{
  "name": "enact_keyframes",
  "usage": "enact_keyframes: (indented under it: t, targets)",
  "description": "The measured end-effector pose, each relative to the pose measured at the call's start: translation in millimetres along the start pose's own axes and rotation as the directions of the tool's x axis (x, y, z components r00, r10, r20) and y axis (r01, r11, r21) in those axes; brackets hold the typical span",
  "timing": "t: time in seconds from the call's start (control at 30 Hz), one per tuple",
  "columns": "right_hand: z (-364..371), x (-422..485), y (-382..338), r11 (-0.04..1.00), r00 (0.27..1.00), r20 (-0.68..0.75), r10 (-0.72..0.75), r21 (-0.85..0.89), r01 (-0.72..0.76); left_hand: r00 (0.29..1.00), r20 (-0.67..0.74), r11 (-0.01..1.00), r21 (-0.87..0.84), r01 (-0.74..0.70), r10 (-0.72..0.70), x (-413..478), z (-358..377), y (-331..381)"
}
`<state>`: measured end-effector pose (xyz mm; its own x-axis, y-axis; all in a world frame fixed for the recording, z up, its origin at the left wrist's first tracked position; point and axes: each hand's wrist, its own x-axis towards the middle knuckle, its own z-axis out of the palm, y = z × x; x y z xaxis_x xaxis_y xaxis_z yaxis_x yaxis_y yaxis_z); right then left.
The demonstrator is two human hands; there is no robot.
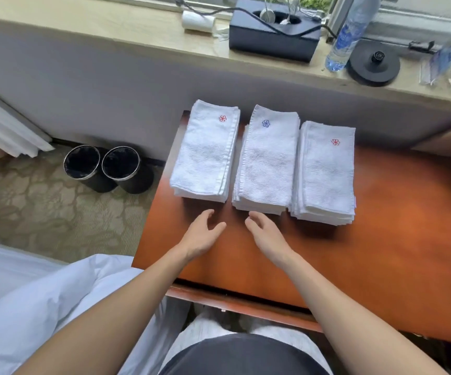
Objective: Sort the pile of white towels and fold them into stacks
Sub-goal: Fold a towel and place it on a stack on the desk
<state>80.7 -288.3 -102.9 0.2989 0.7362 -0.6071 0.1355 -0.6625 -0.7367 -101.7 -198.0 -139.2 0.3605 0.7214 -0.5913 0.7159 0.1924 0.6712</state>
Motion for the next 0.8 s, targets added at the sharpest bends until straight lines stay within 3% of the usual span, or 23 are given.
enact_keyframes:
  t: [0.23, 0.33, 0.47, 0.6, 0.8]
  targets:
    - [7, -3, -55, 0.962, 0.976, 0.091, -0.195, -0.173, 0.209, 0.994, -0.078, 0.977, 0.206, -0.054, 0.071, -32, -43, -6]
    - [5, 16, -77, 0.922, 0.947, 0.158, -0.278, -0.232, 0.31, 0.988, -0.154, 0.98, 0.196, 0.02, 0.011, -40, -54, -12]
    - [4, 54, -111, 0.835, 0.896, 0.223, -0.384, -0.329, 0.44, 0.965, -0.24, 0.993, 0.029, 0.114, -0.104, -34, -65, -15]
    - [10, 88, -136, 0.763, 0.885, 0.248, -0.395, -0.448, 0.466, 0.957, -0.205, 0.972, -0.16, 0.173, -0.204, -17, -62, -5]
    - [15, 164, -178, 0.653, 0.884, 0.21, -0.418, -0.607, 0.453, 0.931, -0.159, 0.836, -0.508, 0.208, -0.328, 40, -57, 13]
